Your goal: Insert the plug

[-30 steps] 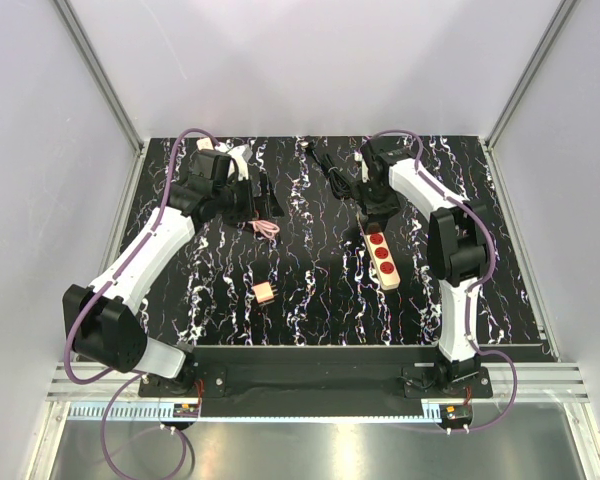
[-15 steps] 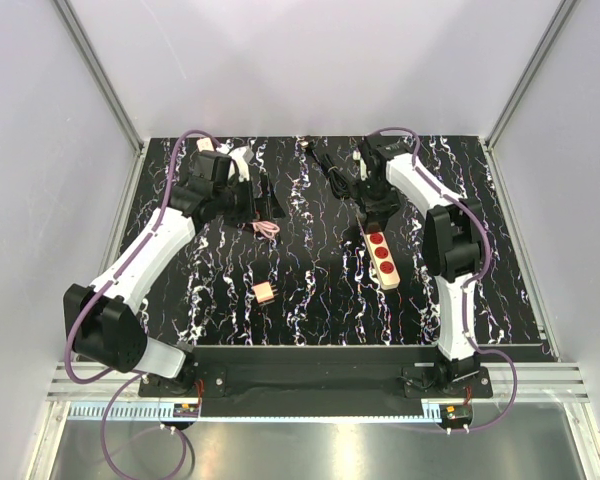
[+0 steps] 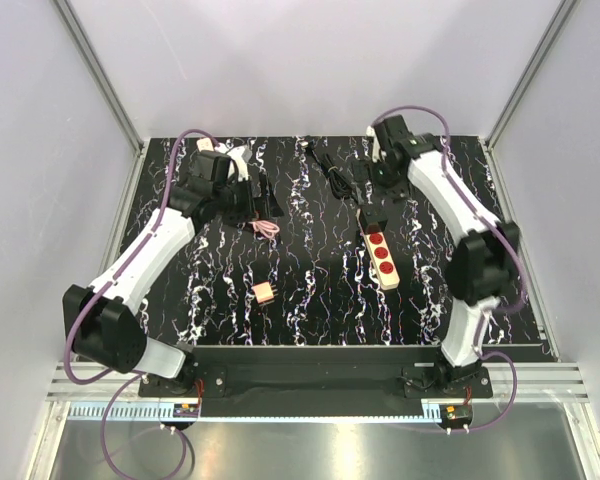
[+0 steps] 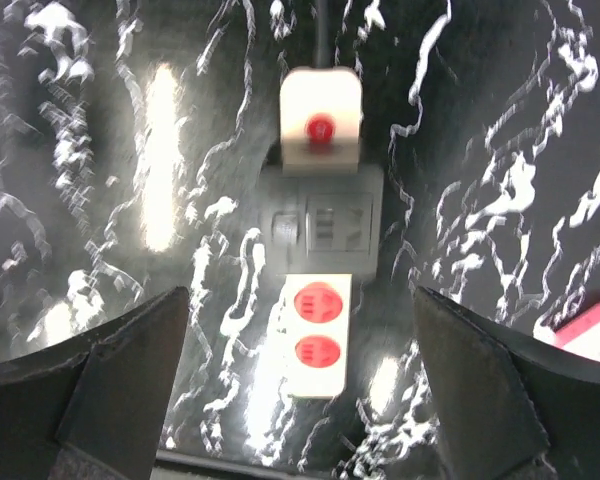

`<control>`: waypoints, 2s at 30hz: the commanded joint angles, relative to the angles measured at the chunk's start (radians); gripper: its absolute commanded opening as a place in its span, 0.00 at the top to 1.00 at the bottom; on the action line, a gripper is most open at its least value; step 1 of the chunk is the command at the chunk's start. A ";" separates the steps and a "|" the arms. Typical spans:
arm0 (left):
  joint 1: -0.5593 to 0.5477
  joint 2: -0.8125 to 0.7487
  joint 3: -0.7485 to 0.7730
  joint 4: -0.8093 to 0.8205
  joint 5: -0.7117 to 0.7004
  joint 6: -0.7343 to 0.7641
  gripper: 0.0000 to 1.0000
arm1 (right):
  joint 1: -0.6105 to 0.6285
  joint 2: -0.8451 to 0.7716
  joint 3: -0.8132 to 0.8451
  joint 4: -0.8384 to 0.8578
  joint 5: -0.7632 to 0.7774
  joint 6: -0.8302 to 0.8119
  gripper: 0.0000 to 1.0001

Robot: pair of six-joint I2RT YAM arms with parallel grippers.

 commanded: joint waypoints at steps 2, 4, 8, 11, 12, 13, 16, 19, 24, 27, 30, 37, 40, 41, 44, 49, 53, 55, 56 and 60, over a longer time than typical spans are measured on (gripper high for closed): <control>-0.064 -0.085 -0.022 -0.035 -0.153 0.031 0.01 | 0.011 -0.293 -0.297 0.143 -0.105 0.102 0.02; -0.104 -0.120 -0.065 -0.040 -0.192 0.017 0.03 | 0.020 -0.431 -0.402 0.221 -0.128 0.129 0.02; -0.147 -0.189 -0.198 -0.064 -0.207 0.027 0.10 | 0.028 -0.657 -0.690 0.357 -0.200 0.177 0.02; -0.164 -0.189 -0.252 -0.072 -0.196 0.070 0.11 | 0.031 -0.814 -0.821 0.434 -0.263 0.208 0.02; -0.168 -0.182 -0.261 -0.069 -0.181 0.087 0.11 | 0.031 -0.875 -0.844 0.460 -0.273 0.214 0.02; -0.170 -0.167 -0.266 -0.069 -0.135 0.127 0.09 | 0.031 -0.900 -0.861 0.467 -0.291 0.220 0.01; -0.172 -0.067 -0.219 -0.084 -0.101 0.167 0.08 | 0.033 -0.953 -0.887 0.473 -0.316 0.223 0.01; -0.172 0.053 -0.170 -0.127 -0.150 0.185 0.08 | 0.033 -0.992 -0.901 0.473 -0.342 0.224 0.01; -0.175 0.192 -0.202 -0.156 -0.126 0.215 0.07 | 0.033 -1.082 -0.950 0.459 -0.374 0.217 0.01; -0.205 0.220 -0.229 -0.153 -0.118 0.236 0.05 | 0.033 -1.122 -0.979 0.448 -0.362 0.208 0.00; -0.256 0.216 -0.232 -0.152 -0.095 0.256 0.04 | 0.033 -1.144 -0.993 0.444 -0.368 0.200 0.00; -0.320 0.260 -0.222 -0.175 -0.130 0.259 0.04 | 0.033 -1.173 -1.004 0.436 -0.383 0.200 0.00; -0.345 0.262 -0.208 -0.198 -0.152 0.250 0.05 | 0.033 -1.177 -1.010 0.433 -0.385 0.201 0.00; -0.359 0.260 -0.203 -0.204 -0.161 0.248 0.05 | 0.033 -1.179 -1.013 0.431 -0.385 0.205 0.00; -0.376 0.259 -0.186 -0.216 -0.195 0.244 0.05 | 0.033 -1.191 -1.020 0.430 -0.382 0.208 0.00; -0.379 0.311 -0.156 -0.224 -0.264 0.253 0.12 | 0.033 -1.200 -1.007 0.427 -0.385 0.212 0.00; -0.385 0.335 -0.136 -0.221 -0.272 0.262 0.14 | 0.033 -1.194 -1.001 0.414 -0.377 0.206 0.00; -0.385 0.346 -0.125 -0.221 -0.276 0.267 0.14 | 0.033 -1.193 -1.002 0.413 -0.371 0.206 0.00; -0.385 0.354 -0.122 -0.222 -0.279 0.268 0.15 | 0.033 -1.193 -1.004 0.413 -0.373 0.206 0.00; -0.385 0.386 -0.093 -0.230 -0.305 0.271 0.18 | 0.033 -1.188 -1.008 0.416 -0.368 0.205 0.00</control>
